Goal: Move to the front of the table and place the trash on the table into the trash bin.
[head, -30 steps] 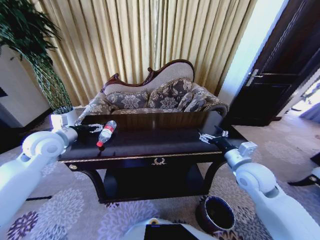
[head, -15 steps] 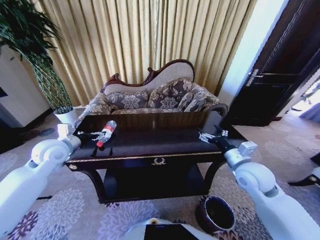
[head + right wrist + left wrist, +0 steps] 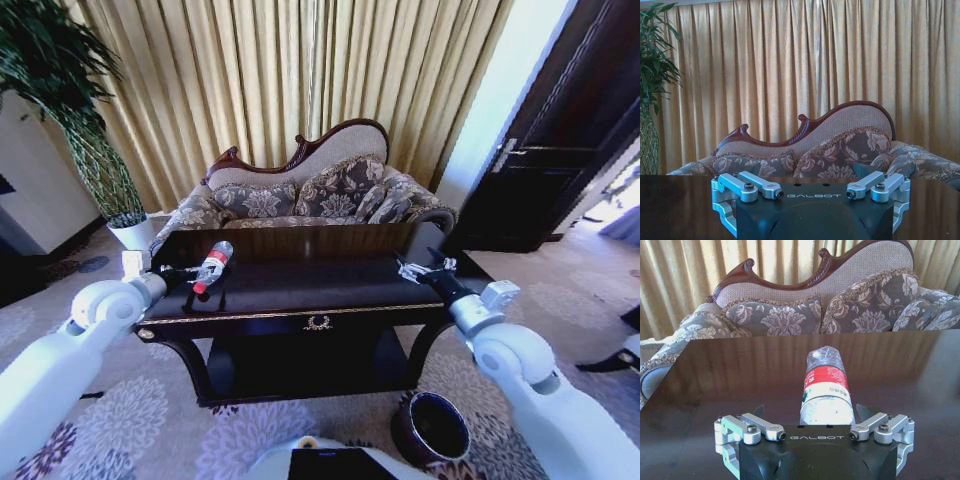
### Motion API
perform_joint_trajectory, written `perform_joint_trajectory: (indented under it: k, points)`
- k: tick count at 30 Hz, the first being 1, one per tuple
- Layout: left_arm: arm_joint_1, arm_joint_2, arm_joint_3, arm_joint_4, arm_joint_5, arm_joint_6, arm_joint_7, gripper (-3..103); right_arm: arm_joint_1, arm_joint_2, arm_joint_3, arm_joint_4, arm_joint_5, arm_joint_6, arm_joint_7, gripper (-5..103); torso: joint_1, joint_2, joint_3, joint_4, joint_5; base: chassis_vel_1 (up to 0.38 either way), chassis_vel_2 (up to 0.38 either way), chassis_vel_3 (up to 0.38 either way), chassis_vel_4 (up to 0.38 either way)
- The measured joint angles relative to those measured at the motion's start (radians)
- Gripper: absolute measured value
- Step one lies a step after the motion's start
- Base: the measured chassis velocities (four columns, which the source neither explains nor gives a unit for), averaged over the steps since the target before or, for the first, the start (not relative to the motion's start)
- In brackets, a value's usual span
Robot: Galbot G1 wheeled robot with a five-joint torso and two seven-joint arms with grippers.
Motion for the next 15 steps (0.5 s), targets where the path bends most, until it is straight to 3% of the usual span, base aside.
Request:
perform_joint_trajectory:
  k: [15]
  points:
    - [-0.007, -0.032, 0.014, 0.013, 0.005, 0.0, 0.0, 100, 0.005, -0.015, 0.004, 0.025, 0.05, 0.0, 0.001, 100, 0.0, 0.0, 0.0, 0.0, 0.0, 0.0, 0.0, 0.0, 0.0]
